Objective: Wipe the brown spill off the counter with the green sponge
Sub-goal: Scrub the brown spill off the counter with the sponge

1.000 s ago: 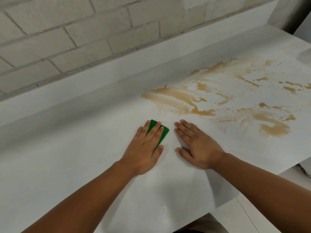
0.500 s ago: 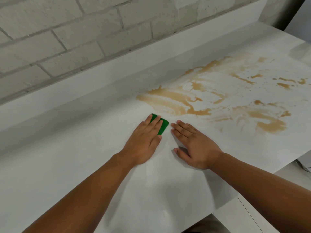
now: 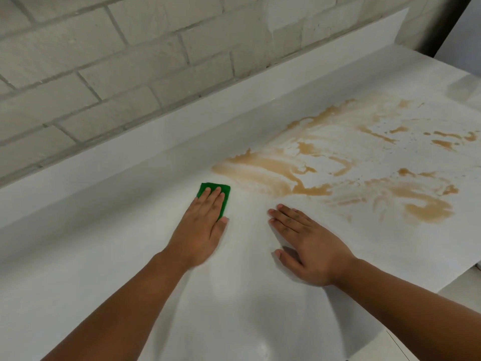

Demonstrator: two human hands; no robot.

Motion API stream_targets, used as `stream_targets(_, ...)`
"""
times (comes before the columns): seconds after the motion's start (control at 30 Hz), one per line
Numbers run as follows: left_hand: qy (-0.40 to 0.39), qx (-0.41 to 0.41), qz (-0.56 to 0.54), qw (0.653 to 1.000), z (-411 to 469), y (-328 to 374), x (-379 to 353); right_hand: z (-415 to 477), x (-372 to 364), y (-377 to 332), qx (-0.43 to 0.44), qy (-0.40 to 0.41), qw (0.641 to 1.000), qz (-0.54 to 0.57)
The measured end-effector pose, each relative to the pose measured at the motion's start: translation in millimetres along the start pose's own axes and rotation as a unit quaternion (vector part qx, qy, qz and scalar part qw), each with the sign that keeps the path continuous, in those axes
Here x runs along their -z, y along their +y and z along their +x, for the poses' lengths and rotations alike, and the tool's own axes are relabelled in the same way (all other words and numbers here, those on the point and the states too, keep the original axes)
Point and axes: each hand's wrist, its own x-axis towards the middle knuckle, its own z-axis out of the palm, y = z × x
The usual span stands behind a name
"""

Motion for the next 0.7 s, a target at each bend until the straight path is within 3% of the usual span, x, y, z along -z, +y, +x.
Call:
stream_targets(0.2, 0.052, 0.185, 0.020, 0.981, 45, -57, 10, 1, 0, -1, -0.001, 0.007, 1.000, -0.001)
stream_targets(0.37, 0.023, 0.208, 0.057, 0.976, 96, -55, 13, 1, -1, -1, -0.003, 0.017, 1.000, 0.001)
stream_targets(0.57, -0.010, 0.077, 0.071, 0.994, 94, -8, 2, 1, -1, -1, -0.003, 0.015, 1.000, 0.003)
stream_targets(0.7, -0.015, -0.043, 0.069, 0.997, 54, -16, 0, 0, -1, -1, -0.006, 0.014, 1.000, 0.007)
